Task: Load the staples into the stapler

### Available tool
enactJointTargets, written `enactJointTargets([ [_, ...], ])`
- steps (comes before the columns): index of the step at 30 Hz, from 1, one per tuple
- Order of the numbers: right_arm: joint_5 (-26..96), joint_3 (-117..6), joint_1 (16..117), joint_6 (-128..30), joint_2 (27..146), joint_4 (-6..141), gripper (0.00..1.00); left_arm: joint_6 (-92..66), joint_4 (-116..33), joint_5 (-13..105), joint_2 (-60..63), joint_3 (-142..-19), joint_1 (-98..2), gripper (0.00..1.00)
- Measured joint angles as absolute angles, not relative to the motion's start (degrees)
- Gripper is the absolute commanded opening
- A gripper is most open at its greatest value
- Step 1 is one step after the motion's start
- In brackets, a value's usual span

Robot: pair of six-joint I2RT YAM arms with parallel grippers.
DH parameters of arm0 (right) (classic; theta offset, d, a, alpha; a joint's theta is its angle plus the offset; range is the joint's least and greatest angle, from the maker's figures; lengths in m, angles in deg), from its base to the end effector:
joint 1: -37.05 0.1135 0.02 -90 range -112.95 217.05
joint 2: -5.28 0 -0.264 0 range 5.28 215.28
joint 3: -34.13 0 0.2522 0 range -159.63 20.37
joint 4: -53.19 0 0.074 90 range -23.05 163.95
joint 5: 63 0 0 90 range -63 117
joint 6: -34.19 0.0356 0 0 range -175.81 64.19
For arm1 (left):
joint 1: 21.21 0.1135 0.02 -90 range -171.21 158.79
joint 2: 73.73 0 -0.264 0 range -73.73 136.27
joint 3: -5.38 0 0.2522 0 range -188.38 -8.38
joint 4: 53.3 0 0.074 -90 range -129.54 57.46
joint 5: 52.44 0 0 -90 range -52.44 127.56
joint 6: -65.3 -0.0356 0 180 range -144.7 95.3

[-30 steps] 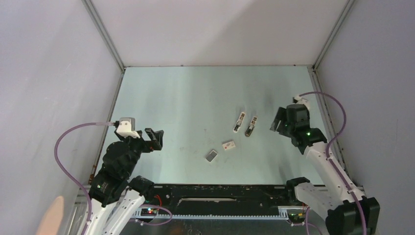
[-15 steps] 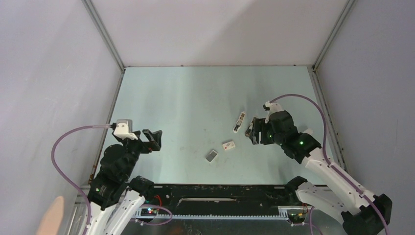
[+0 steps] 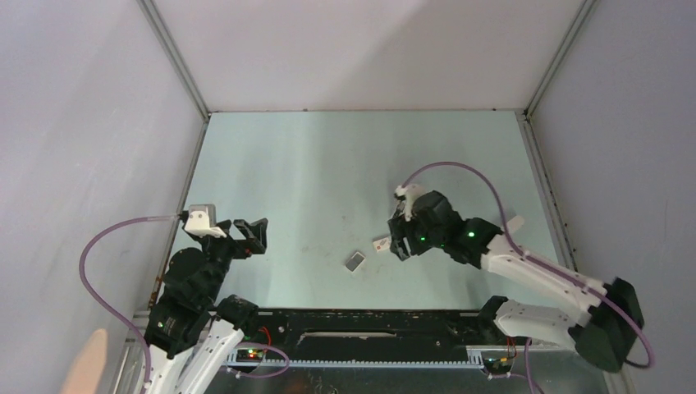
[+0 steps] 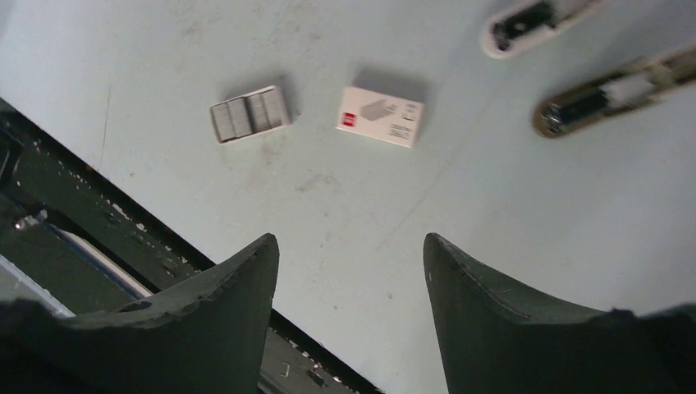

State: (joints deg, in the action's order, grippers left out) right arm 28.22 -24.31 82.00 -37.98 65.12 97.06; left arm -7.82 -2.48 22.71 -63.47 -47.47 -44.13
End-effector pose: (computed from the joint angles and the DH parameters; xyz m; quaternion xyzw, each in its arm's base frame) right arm 0.1528 0.1536 0.2577 -0.2208 0.8980 0.2066 0.3197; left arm 0.0525 -0.0123 0.3157 -0.0450 0.7531 -0.1291 0.6436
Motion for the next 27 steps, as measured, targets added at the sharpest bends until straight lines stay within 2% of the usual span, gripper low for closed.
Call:
enactJointTargets([
  [12,23.8,-37.3,96.3,-40.7,88.5,92.9,0.61,-7.8,-2.5,22.7,-63.5,-47.5,-44.2,1.00],
  [23,21.2,-44.9,100.3,-41.3,102.8,92.1,0.60,-7.8,-2.4,22.7,-63.2,-47.5,-44.2,1.00],
  [27,21.2,-45.1,100.7,-41.2,104.9,92.6,0.54,-7.8,-2.4,22.7,-63.2,-47.5,-44.1,1.00],
])
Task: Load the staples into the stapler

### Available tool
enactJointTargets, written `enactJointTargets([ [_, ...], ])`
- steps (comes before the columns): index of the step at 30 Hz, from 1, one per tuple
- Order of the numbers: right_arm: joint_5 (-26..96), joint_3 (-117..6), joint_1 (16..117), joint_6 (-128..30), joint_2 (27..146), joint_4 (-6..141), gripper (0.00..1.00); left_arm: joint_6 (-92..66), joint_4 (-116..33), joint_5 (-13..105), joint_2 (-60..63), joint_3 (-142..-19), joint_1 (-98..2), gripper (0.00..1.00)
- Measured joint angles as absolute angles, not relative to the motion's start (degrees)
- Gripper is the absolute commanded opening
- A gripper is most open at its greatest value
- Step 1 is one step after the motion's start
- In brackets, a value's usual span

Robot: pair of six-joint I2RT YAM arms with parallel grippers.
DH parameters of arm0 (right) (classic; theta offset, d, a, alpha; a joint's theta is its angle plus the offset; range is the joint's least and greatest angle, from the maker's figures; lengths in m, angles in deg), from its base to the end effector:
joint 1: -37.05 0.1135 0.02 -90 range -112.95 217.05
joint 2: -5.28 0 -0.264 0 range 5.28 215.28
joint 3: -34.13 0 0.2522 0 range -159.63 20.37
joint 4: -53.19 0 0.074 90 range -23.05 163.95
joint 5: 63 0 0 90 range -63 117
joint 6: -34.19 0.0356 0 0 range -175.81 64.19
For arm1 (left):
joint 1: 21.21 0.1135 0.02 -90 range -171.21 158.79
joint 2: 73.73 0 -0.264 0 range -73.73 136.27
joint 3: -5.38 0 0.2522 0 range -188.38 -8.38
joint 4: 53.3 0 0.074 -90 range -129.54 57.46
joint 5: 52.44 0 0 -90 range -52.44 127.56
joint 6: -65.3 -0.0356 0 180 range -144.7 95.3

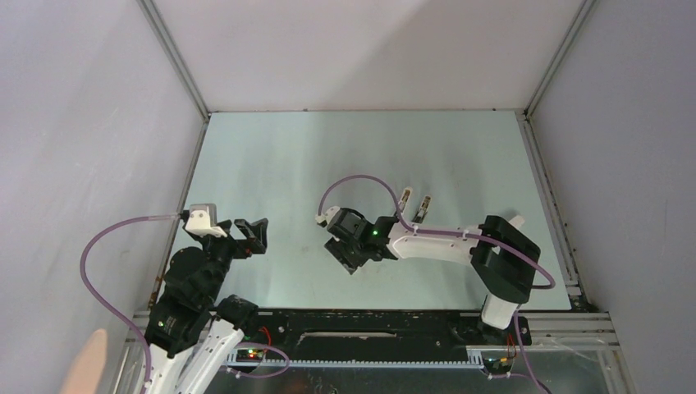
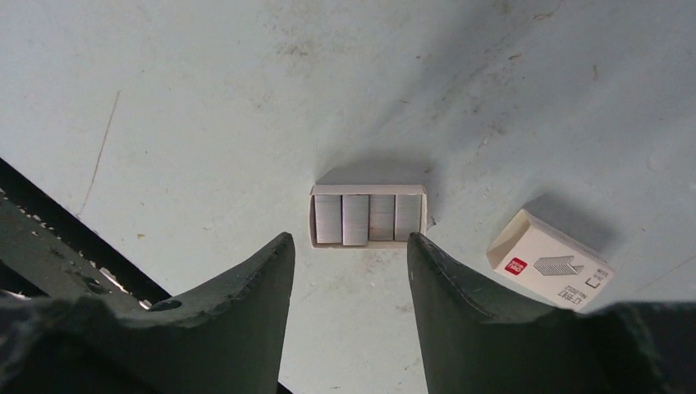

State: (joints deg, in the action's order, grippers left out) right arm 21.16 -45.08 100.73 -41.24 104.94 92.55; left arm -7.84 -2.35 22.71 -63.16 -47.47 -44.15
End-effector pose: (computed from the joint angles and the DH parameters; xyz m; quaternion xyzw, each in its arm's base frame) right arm 0.1609 0.3172 0.1911 -0.3886 0.8826 0.1260 0.2328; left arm 0.0535 -0.0127 0.3153 -0.0442 0.7556 -0.1278 0.6410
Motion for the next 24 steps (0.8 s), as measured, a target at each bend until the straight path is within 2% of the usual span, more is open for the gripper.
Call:
enactJointTargets([
  [16,21.0,-48.2,101.4,-41.2,110.8,93.8,0.46,-7.8,-2.1,22.7,-63.2,-46.6,-43.8,1.00],
  [24,21.0,-48.3,101.7,-41.2,112.0,94.3,0.38,-7.8,-2.1,22.7,-63.2,-46.6,-43.7,1.00],
])
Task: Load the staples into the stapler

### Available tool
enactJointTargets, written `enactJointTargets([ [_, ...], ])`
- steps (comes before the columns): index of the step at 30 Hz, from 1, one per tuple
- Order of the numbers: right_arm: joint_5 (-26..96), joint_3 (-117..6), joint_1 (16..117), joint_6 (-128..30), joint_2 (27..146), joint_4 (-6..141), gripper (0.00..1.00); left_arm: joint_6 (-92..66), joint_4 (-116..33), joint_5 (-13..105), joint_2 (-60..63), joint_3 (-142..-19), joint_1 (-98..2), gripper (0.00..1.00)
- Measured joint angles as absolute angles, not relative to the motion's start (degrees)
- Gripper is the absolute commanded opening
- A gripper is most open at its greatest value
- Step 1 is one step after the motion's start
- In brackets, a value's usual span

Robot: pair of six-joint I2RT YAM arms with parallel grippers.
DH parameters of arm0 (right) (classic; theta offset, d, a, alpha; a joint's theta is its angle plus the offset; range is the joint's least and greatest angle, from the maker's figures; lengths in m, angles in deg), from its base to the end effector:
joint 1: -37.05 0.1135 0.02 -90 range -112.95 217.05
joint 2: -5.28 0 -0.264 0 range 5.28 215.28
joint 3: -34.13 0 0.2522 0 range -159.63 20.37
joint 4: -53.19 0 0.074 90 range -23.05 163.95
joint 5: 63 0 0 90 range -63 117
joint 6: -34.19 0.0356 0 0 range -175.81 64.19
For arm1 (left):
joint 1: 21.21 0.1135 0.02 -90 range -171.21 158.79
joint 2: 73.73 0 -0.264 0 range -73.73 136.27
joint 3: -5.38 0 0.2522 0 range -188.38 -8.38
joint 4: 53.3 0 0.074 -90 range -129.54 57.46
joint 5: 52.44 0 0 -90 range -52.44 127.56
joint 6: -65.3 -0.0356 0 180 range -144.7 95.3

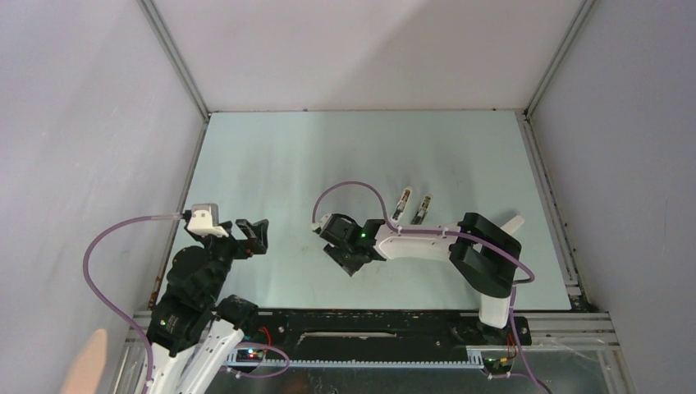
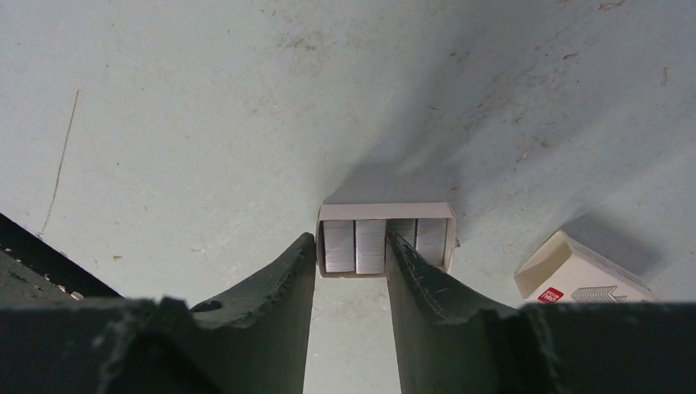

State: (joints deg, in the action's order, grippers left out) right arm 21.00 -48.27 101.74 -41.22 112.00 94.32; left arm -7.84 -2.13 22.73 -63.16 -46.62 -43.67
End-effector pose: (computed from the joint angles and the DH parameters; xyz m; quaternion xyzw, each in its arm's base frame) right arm 0.1621 0.3340 0.1630 -0.4031 0.8887 0.0961 0.1961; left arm 0.0556 -0.0131 0.3105 -0.0460 0.7613 -0.1221 0.6351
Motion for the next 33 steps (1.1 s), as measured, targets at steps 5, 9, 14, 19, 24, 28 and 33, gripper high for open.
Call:
enactJointTargets([
  [5,20.7,-48.3,102.2,-41.2,112.2,94.6,0.33,-7.8,-2.1,22.7,-63.2,-46.6,-43.6,1.00],
  [9,20.6,-48.4,102.3,-41.2,112.2,94.7,0.30,-7.8,-2.1,22.7,-63.2,-46.6,-43.5,1.00],
  [14,18.9,-49.6,103.2,-41.3,112.5,96.5,0.30,-7.8,-2.1,22.7,-63.2,-46.6,-43.5,1.00],
  [19,14.9,-52.4,105.8,-41.3,113.2,99.2,0.32,-7.8,-2.1,22.7,-63.2,-46.6,-43.5,1.00],
  [24,13.2,-53.2,107.2,-41.3,113.2,100.0,0.41,-7.8,-2.1,22.7,-63.2,-46.6,-43.5,1.00],
  [28,13.0,-53.2,107.0,-41.3,113.2,100.7,0.43,-7.8,-2.1,22.7,-63.1,-46.6,-43.4,1.00],
  [33,13.6,-53.2,106.1,-41.3,113.2,100.9,0.40,-7.8,-2.1,22.7,-63.0,-46.6,-43.3,1.00],
])
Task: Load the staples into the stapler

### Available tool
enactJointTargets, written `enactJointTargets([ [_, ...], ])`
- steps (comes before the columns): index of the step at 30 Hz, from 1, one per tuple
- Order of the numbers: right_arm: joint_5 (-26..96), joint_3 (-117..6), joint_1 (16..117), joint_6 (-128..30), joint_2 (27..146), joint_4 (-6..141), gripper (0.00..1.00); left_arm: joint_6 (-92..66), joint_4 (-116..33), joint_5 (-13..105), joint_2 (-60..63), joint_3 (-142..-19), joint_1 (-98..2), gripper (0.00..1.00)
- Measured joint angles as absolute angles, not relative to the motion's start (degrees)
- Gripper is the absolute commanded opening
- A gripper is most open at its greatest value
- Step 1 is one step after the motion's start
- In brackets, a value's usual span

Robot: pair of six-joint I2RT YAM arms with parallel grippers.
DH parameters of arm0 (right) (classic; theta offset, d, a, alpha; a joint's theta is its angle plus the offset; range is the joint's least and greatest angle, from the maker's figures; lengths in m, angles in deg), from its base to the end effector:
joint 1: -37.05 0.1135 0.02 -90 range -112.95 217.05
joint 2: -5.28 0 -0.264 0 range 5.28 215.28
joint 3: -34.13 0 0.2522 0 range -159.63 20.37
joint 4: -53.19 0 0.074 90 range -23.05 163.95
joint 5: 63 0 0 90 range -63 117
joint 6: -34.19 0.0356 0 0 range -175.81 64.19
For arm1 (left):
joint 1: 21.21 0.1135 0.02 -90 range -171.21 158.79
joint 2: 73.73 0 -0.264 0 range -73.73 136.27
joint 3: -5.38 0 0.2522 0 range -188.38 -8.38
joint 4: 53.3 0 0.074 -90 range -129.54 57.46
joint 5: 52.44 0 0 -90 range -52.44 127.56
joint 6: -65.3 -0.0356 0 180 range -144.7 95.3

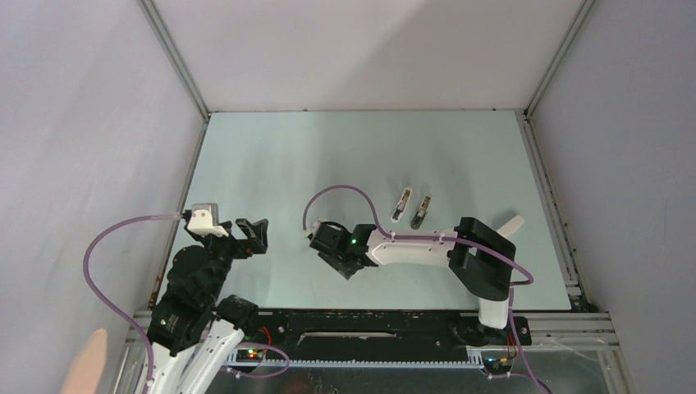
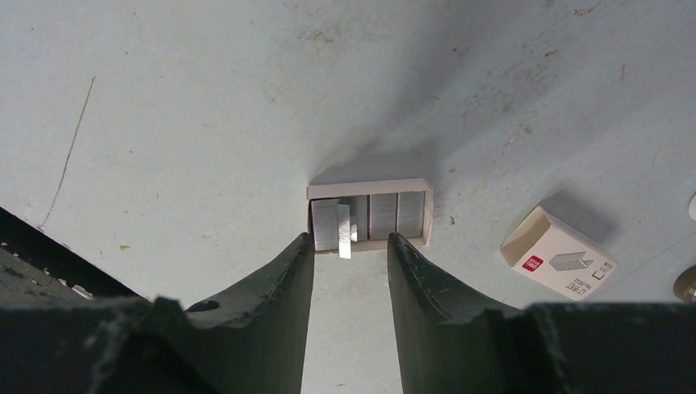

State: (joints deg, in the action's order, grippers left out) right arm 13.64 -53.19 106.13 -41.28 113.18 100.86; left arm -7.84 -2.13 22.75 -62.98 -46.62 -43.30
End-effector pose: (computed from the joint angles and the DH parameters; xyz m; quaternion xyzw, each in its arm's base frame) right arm 0.1425 0.3497 0.1752 -0.4275 0.8770 0.0398 0.2158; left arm 0.0563 -0.0130 0.3104 -0.0482 0.7622 -0.1197 0.6344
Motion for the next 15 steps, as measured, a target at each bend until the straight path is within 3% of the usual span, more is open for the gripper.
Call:
enactJointTargets([
  [15,18.7,-53.2,102.8,-41.3,113.2,100.1,0.31,-7.9,-2.1,22.8,-62.9,-46.6,-43.2,1.00],
])
